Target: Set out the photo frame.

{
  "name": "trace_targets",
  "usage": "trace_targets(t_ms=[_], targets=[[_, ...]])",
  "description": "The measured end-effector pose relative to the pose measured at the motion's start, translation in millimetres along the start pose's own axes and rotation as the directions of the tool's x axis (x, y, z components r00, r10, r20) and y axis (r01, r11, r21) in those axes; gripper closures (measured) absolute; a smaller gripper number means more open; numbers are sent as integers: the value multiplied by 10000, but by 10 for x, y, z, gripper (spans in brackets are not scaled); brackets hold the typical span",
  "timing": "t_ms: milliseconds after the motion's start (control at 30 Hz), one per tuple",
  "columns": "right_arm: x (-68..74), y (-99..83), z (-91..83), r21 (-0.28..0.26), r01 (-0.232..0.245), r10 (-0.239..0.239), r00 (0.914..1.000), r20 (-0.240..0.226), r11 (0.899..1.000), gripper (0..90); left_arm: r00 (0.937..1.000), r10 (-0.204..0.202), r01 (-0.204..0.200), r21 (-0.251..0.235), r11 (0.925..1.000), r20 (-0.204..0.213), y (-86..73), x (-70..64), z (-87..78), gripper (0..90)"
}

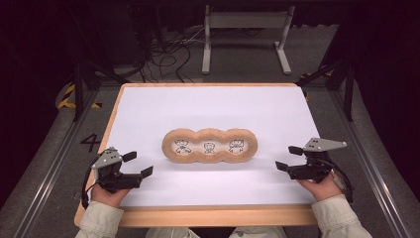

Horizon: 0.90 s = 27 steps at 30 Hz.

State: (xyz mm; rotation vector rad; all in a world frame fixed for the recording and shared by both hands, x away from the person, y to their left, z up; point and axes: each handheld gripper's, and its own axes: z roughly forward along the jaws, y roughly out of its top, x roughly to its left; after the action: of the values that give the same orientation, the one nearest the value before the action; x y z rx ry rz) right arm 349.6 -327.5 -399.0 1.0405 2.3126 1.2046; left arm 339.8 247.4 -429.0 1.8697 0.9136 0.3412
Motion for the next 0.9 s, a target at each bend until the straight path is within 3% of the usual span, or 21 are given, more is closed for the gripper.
trace_targets(t_ms=[67, 200, 367, 467, 667, 767, 900], targets=[[-32, -47, 2, 1, -48, 48, 10000, 32, 10000, 204, 9998, -198, 198, -12, 9998, -87, -24, 26, -7, 137], [-132, -152, 19, 87, -267, 266, 9996, 129, 9996, 194, 9992, -59, 60, 35, 10000, -405, -64, 82, 36, 125], [-211, -259, 40, 164, -405, 403, 9991, 131, 9990, 188, 9970, -600, 608, 146, 9980, -487, -145, 166, 80, 95], [-233, -311, 76, 318, -459, 455, 9989, 122, 9984, 186, 9961, -663, 673, 151, 9976, -586, -163, 191, 79, 97], [-194, -379, 193, 814, -436, 432, 9990, 66, 9957, 179, 9966, -360, 399, 515, 9979, -744, -179, 198, 130, 97], [-149, -417, 257, 1227, -166, 164, 9999, 26, 9923, 179, 9970, -336, 382, 657, 9971, -703, -183, 197, 160, 95], [-126, -413, 271, 1147, 4, -8, 10000, 35, 9934, 178, 9976, -232, 283, 782, 9965, -650, -183, 192, 182, 94]])
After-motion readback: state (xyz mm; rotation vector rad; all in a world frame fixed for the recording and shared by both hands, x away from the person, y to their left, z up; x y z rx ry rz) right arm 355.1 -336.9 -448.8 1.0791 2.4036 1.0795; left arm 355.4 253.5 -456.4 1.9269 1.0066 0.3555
